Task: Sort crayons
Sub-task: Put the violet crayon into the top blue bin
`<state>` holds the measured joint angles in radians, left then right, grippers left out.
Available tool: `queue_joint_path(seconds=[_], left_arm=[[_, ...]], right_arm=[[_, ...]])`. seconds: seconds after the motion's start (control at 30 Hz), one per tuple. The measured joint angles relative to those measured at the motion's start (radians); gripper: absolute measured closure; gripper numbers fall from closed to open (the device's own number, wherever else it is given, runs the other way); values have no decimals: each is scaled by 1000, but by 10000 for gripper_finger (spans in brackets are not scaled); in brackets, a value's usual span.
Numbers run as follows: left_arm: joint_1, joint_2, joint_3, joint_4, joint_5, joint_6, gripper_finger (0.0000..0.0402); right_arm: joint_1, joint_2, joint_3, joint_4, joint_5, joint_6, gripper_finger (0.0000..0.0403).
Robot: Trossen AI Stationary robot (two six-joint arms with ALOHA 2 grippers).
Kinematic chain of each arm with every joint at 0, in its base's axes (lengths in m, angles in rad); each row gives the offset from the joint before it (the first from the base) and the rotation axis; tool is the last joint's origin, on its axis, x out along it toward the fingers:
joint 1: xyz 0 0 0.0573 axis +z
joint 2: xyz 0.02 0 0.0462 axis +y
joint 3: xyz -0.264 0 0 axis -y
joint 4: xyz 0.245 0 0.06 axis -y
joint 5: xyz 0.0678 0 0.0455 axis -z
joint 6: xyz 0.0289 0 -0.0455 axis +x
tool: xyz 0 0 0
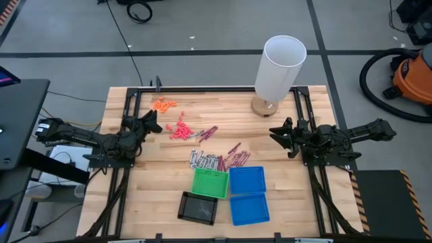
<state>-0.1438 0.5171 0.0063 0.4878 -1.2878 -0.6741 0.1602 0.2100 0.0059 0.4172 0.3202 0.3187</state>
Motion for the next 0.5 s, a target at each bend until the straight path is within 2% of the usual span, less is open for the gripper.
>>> queue_joint_path(seconds=[0.07, 0.23, 0.37, 0.5], left_arm=[[3, -1, 0, 30, 77, 23, 249], [2, -1, 0, 79, 263, 237, 249], [2, 0, 0, 76, 268, 264, 249], [2, 0, 0, 75, 268, 266, 249]], right_arm=[[0, 0, 0, 12, 1, 3, 254], [0, 0, 0, 148, 36, -12, 254], [0, 0, 0, 192, 7, 15, 254], [-1, 0, 0, 195, 72, 38, 254]])
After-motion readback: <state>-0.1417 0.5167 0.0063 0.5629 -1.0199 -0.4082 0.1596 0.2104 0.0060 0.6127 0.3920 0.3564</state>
